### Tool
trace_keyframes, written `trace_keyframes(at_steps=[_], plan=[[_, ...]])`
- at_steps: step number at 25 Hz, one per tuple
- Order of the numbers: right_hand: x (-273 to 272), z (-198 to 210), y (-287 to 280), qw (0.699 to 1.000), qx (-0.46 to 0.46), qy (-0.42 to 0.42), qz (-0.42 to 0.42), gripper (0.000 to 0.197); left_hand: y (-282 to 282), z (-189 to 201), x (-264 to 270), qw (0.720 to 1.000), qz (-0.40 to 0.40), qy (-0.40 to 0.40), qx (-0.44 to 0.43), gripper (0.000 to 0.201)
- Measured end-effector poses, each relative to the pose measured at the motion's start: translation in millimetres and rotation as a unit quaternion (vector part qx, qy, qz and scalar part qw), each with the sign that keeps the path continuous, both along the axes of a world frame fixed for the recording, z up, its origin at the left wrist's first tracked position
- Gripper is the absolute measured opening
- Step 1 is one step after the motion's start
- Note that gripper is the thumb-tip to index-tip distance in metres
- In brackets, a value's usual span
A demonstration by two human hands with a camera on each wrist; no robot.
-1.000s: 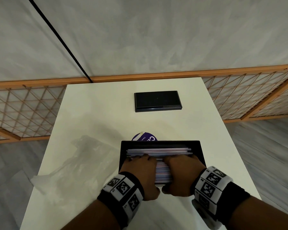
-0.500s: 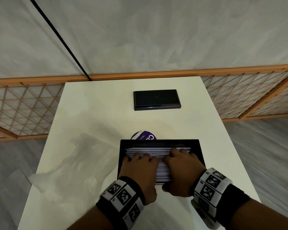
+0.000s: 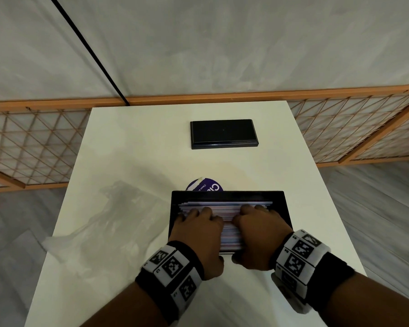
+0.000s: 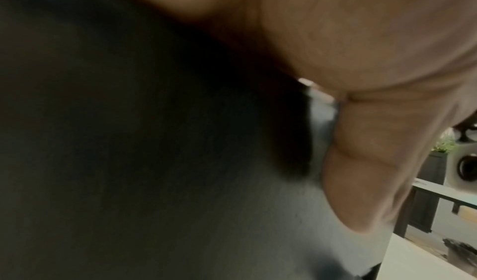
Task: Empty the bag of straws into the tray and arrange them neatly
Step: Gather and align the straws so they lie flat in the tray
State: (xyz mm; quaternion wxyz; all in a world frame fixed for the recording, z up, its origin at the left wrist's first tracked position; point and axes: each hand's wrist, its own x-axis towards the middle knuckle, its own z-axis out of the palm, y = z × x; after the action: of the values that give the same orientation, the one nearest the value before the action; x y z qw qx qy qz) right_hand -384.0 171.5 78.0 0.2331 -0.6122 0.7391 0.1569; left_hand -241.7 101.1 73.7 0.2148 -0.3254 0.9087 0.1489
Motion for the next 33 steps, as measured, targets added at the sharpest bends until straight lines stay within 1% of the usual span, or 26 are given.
trace_keyframes(at_steps=[2,5,9,12,18,23,27,33], plan=[[-0.1,1.2,-2.0,1.0,0.015,-0.016,-0.01,0.057,-0.5,-1.3,-0.9,1.0,0.006,0.007,0.01,0.062],[1.0,0.5,-2.2,0.999,0.015,-0.034,-0.021,0.055,0.5,-3.1,-1.7,1.0,0.011,0.011,0.008,0.064],[1.0,2.0,-1.3,0.999,0.006,-0.033,-0.027,0.052,-1.2,-4.0,-1.6,1.0,0.012,0.001,0.007,0.064],[1.6,4.1,-2.7,1.0,0.013,-0.018,-0.02,0.051,-1.8,-3.7,-1.3,1.0,0.016,-0.003,0.01,0.059],[2.8,8.2,-2.6,0.999,0.015,-0.028,-0.025,0.053,0.1,-5.1,-0.5,1.0,0.024,0.02,0.002,0.063],[3.2,8.5,-2.8,1.0,0.011,-0.012,-0.014,0.049,-0.6,-0.1,-0.5,1.0,0.017,0.01,0.003,0.056],[4.0,5.4,-1.4,0.999,0.031,-0.022,-0.022,0.041,0.9,-0.8,2.6,0.999,0.025,0.027,0.018,0.051],[3.5,7.1,-2.4,0.999,0.038,-0.02,-0.02,0.04,0.9,3.2,2.5,0.999,0.023,0.02,0.021,0.049]])
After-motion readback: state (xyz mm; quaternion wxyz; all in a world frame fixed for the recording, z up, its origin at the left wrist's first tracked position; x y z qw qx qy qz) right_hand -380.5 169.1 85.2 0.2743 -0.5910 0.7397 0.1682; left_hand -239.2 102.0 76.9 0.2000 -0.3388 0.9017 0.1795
